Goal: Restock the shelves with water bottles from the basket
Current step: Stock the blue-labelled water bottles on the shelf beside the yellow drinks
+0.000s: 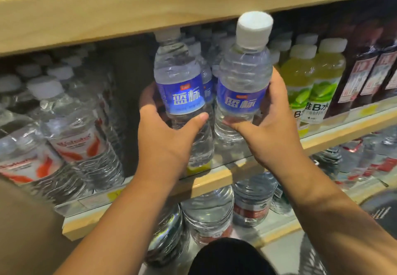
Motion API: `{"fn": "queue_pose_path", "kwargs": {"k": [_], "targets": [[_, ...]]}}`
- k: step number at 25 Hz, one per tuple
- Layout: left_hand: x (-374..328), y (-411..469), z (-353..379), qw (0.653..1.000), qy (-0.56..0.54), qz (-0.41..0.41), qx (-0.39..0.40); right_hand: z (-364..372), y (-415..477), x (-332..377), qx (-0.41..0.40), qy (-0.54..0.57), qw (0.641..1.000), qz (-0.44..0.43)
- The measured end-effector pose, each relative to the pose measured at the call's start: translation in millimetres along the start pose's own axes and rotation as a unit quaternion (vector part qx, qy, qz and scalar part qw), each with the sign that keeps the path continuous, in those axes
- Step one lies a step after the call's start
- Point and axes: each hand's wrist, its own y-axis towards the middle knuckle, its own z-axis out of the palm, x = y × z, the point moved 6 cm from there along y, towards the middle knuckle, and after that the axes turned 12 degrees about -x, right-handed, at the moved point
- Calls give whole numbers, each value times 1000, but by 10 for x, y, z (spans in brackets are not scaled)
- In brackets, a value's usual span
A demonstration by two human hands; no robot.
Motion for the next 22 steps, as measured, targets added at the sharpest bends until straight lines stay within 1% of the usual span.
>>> {"fn": "queue_pose_path", "kwargs": {"k": [3,5,9,12,15,17,22], "targets": [[34,23,16,1000,4,8,2,19,6,-131,-5,-2,1000,-1],[40,33,17,1000,6,15,-1,44,-4,-256,0,-12,1000,13],[81,41,23,1000,5,18,4,165,-73,-420,13,-68,997,26],[139,70,15,1000,12,11,6,147,-56,-449,-26,-117,992,42],[196,104,1,1000,29,3,5,95,-20,-429,-59,-190,979,47],[231,105,0,999,35,-1,4,86,-9,-404,-68,-229,970,38],[283,70,-16,999,38,2,6,124,-17,-363,-61,-249,966,16]]}}
